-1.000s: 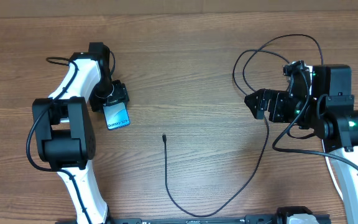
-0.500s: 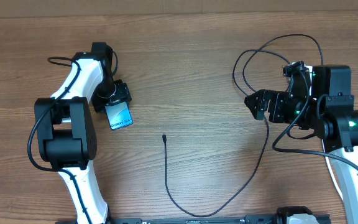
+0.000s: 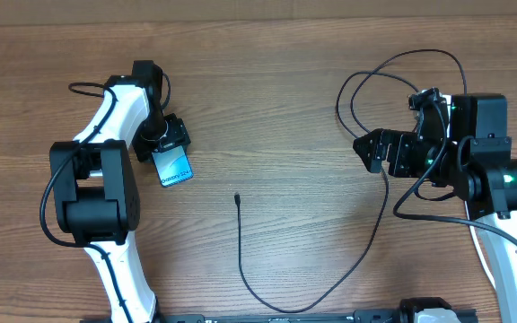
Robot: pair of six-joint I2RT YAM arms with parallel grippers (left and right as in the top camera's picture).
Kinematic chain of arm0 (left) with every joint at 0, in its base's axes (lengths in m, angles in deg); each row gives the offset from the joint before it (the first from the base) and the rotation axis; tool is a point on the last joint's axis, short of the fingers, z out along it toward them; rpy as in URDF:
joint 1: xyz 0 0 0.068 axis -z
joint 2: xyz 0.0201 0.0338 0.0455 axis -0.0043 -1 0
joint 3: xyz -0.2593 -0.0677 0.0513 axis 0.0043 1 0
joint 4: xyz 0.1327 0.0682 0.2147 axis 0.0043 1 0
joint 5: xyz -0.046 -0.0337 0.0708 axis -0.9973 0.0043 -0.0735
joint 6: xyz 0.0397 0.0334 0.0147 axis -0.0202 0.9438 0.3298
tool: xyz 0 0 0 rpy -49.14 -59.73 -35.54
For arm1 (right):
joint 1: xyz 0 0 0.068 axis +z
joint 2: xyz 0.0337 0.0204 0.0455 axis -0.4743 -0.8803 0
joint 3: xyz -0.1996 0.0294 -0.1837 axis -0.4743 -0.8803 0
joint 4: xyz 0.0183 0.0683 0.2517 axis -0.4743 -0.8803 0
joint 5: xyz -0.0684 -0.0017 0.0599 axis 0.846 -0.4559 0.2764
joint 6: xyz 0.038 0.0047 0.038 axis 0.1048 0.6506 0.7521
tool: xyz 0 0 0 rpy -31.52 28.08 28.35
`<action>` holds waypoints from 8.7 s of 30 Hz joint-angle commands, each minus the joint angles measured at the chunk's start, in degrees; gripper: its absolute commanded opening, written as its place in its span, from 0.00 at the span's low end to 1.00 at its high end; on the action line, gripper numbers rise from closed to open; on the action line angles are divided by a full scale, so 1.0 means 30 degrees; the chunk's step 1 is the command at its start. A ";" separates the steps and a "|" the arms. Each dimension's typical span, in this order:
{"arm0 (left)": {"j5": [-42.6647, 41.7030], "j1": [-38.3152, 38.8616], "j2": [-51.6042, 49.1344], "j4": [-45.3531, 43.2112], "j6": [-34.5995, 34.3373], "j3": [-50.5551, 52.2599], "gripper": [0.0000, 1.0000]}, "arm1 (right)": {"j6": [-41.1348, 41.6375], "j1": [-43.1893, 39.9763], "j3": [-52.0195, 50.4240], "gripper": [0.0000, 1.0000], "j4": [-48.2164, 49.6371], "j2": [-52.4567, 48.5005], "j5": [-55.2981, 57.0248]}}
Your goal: Plug charger to phone and switch on socket
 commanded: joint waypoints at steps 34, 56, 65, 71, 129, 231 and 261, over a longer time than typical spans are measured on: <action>-0.1785 0.0291 -0.0415 -0.2076 0.3213 0.2943 0.77 | -0.0022 0.0087 0.0444 1.00 0.0386 -0.0525 -0.0095; 0.0270 0.0306 -0.0415 -0.4503 0.4524 0.3920 0.98 | -0.0022 0.0087 0.0444 1.00 0.0386 -0.0525 -0.0095; 0.0197 0.0306 -0.0415 -0.4794 0.3162 0.4867 0.90 | -0.0022 0.0087 0.0444 1.00 0.0379 -0.0525 -0.0102; -0.0648 0.0306 -0.0415 -0.4903 0.2361 0.4867 0.82 | -0.0022 0.0087 0.0444 1.00 0.0379 -0.0525 -0.0095; -0.3796 0.0248 -0.0408 0.0102 0.1290 0.0947 0.72 | -0.0029 0.0087 0.0444 1.00 0.0386 -0.0525 -0.0095; -0.0291 0.1982 -0.0415 0.3475 -0.0568 -0.3126 0.68 | -0.0029 0.0087 0.0372 1.00 0.0015 -0.0525 0.0117; -0.9814 0.1982 -0.0408 0.3942 -0.4554 -0.4248 0.57 | 0.0641 0.0087 0.0372 1.00 0.0219 -0.0525 0.0015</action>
